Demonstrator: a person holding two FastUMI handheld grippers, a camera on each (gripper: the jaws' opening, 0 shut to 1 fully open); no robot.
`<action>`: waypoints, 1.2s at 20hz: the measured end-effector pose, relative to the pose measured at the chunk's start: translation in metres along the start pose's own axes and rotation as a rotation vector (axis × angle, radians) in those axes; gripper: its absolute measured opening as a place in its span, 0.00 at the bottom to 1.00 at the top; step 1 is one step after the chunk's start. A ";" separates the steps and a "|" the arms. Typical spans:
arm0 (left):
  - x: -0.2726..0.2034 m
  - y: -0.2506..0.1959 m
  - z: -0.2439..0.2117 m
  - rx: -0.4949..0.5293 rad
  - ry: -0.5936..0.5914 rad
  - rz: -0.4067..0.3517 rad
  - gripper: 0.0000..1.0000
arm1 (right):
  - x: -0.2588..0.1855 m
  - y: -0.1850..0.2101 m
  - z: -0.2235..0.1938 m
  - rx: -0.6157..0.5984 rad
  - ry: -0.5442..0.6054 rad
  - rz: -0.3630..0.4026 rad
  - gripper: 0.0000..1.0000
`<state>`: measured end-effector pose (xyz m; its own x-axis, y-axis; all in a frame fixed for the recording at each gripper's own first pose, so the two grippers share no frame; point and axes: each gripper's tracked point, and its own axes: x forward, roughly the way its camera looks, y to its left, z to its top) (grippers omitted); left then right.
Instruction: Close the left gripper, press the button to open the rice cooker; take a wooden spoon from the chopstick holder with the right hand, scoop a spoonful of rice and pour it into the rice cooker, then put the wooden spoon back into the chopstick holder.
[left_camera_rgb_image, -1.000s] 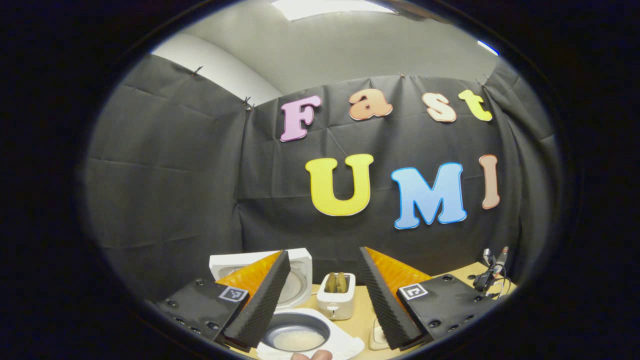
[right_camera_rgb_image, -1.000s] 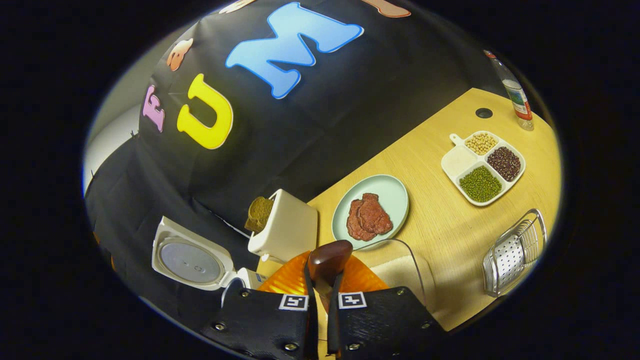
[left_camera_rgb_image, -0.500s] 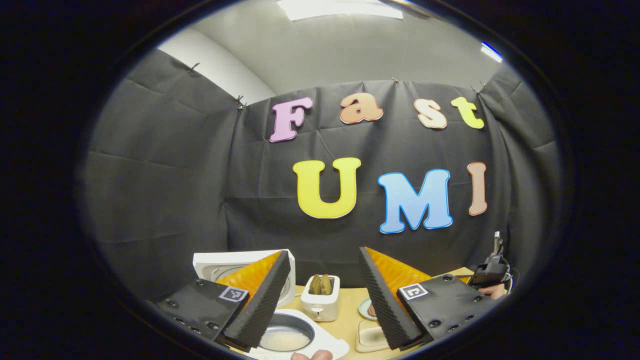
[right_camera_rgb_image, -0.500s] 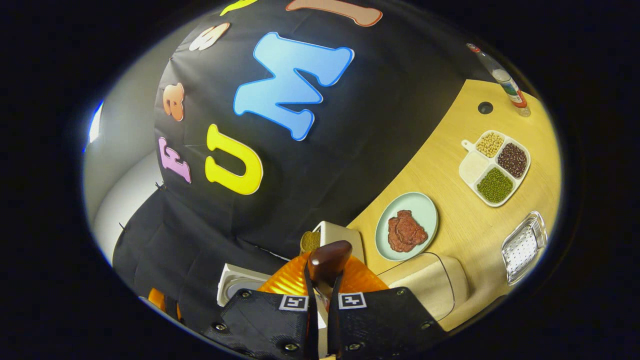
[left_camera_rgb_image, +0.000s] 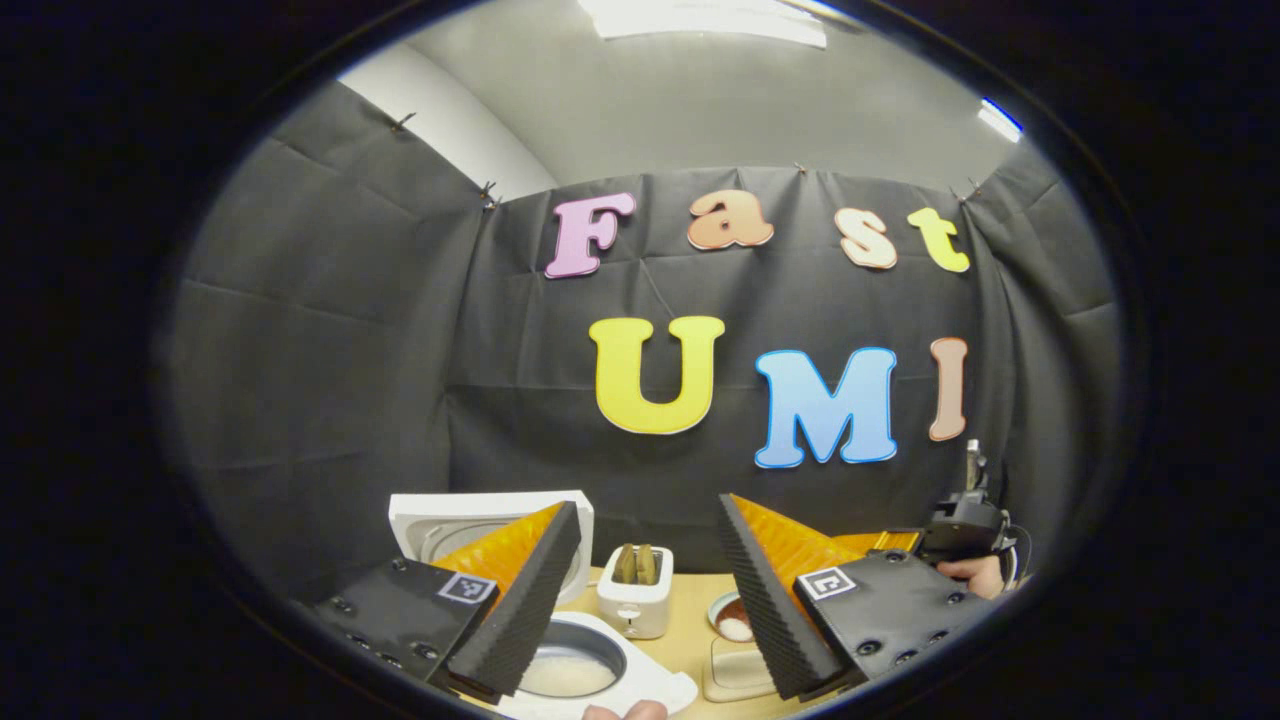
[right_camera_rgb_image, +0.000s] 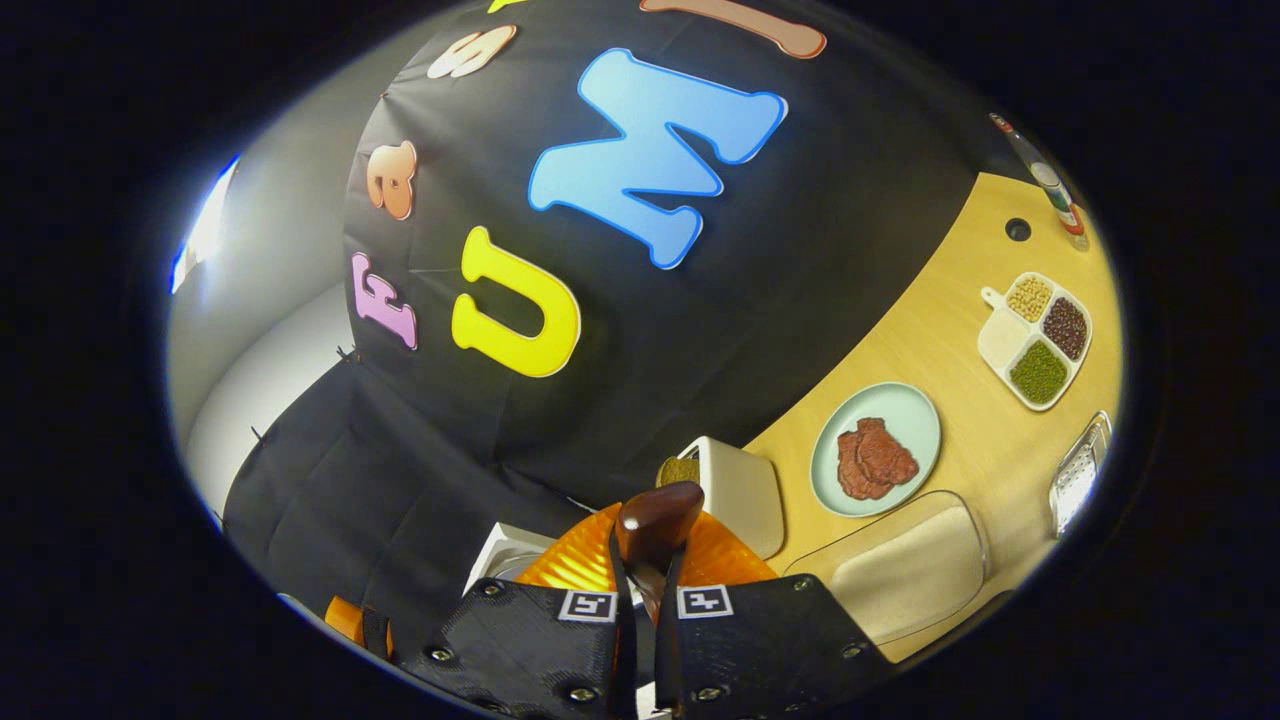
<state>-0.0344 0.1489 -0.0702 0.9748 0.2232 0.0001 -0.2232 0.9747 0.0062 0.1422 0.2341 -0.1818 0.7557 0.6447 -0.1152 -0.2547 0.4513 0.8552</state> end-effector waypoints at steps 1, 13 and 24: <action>-0.001 0.003 0.001 0.013 -0.005 -0.005 0.94 | 0.006 0.007 -0.006 -0.006 0.009 0.007 0.07; 0.001 0.070 -0.012 0.051 0.003 0.032 0.94 | 0.073 0.055 -0.085 -0.048 0.125 0.057 0.07; -0.012 0.121 -0.027 0.042 0.014 0.121 0.94 | 0.122 0.063 -0.168 -0.287 0.256 0.040 0.07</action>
<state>-0.0730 0.2640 -0.0962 0.9404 0.3400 -0.0104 -0.3391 0.9395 0.0484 0.1166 0.4449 -0.2271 0.5761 0.7820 -0.2378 -0.4671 0.5537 0.6893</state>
